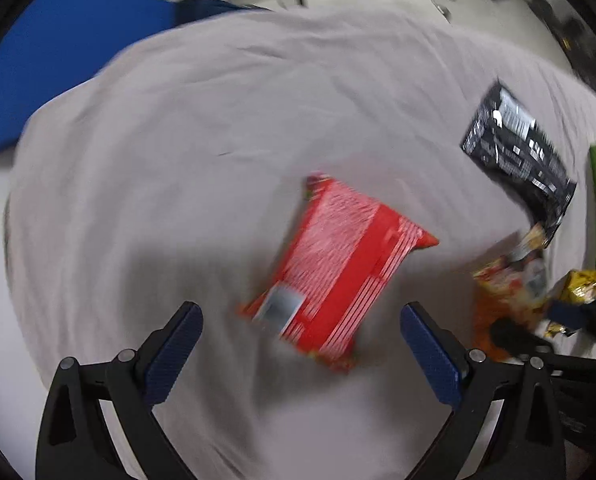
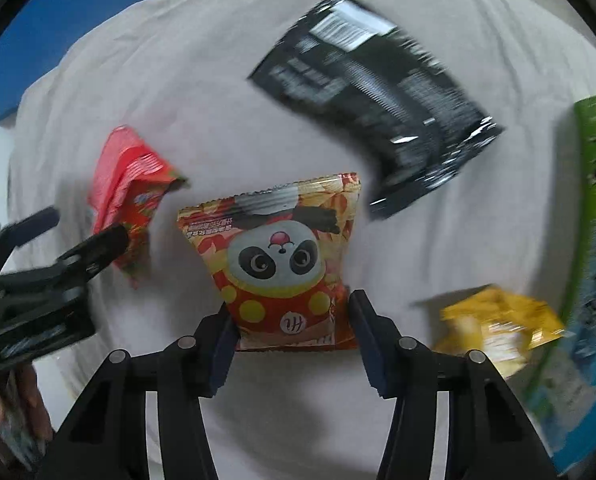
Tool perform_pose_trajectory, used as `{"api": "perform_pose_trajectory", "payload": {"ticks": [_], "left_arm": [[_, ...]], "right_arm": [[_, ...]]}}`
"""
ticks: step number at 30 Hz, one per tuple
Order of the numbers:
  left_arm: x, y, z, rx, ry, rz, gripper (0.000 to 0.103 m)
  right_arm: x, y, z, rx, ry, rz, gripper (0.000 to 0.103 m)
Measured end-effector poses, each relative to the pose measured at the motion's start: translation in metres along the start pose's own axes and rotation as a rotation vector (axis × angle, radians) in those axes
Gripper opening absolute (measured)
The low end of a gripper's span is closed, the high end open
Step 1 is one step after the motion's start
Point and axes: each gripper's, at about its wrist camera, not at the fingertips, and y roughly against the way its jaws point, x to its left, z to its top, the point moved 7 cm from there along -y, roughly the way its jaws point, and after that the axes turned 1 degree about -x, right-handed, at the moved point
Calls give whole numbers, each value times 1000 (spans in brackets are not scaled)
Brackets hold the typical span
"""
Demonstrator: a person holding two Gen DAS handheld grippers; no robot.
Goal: Organize snacks
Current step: 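Grasp the red packet with the left tool while the right tool grasps the orange panda packet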
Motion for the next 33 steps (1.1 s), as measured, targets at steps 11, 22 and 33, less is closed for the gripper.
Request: {"api": "perform_pose_trajectory", "payload": {"ticks": [11,22,33], "left_arm": [[-2,-18,-18,2,196,-49,51],[-25,-20,-130,68,419,-151,45],[-57,-23,-124,45,365,-70,48]], "right_arm": [[2,-13,7,23,21,-22,53],[8,-28,-37,107,139,-109,45],[31,-55,-42,72,152,-177,50]]}}
